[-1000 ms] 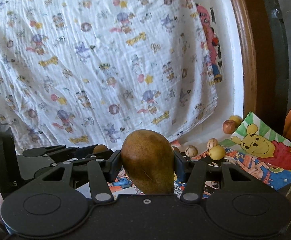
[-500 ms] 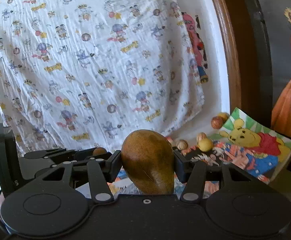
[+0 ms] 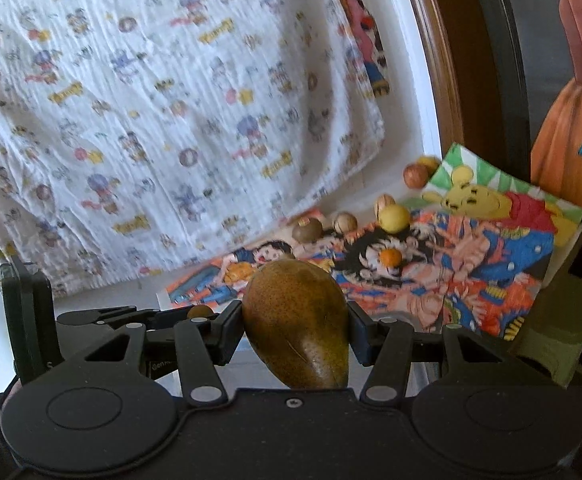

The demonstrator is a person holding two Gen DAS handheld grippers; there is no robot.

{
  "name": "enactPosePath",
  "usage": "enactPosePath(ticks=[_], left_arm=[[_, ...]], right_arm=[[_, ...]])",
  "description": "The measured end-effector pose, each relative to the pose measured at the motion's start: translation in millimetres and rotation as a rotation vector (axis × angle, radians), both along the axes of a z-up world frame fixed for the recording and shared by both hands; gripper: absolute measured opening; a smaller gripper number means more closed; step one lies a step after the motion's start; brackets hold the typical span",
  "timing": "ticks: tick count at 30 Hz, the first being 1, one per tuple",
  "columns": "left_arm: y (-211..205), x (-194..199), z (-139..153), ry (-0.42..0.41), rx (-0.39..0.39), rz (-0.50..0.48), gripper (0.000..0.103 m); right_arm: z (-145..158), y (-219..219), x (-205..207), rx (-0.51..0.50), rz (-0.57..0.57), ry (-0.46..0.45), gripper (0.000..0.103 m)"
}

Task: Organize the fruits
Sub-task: 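Carry the tan fruit and the brown fruit back over the metal tray with both tools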

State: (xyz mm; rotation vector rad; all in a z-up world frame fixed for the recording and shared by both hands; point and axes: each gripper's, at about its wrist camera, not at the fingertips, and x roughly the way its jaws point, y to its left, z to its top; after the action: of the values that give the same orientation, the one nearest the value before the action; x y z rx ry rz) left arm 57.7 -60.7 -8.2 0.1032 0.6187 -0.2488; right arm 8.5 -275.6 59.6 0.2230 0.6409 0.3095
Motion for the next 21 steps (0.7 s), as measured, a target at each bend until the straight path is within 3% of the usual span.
enactPosePath(ticks=[21], left_arm=[[12, 42, -66, 0.168, 0.002, 0.036, 0.028]], right_arm=[[-96, 13, 60, -0.053, 0.014, 0.203, 0.056]])
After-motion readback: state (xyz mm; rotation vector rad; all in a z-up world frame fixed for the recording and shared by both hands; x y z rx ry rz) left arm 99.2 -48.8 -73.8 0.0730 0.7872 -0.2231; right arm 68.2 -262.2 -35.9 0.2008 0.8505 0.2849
